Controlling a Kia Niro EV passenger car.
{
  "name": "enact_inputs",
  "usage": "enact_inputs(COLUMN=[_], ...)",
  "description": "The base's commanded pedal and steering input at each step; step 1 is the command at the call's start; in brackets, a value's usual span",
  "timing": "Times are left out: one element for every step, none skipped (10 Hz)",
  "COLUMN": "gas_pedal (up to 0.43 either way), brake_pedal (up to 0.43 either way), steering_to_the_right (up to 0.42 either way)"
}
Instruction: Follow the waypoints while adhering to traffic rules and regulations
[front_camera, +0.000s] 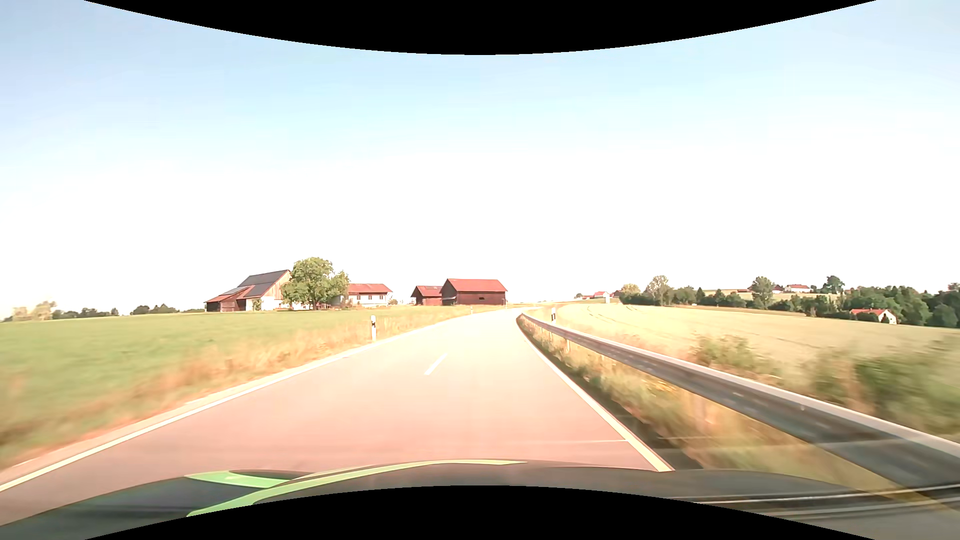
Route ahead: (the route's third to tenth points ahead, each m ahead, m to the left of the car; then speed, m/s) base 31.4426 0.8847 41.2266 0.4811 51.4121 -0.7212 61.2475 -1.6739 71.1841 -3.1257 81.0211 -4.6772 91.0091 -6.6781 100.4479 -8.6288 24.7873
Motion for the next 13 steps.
enact_inputs(gas_pedal=[0.15,0.15,0.15,0.15,0.15,0.15,0.157,0.157,0.157,0.157,0.157,0.157,0.169], brake_pedal=[0.0,0.0,0.0,0.0,0.0,0.0,0.0,0.0,0.0,0.0,0.0,0.0,0.0], steering_to_the_right=[0.014,0.014,0.014,0.014,0.013,0.013,0.012,0.012,0.011,0.011,0.011,0.011,0.011])
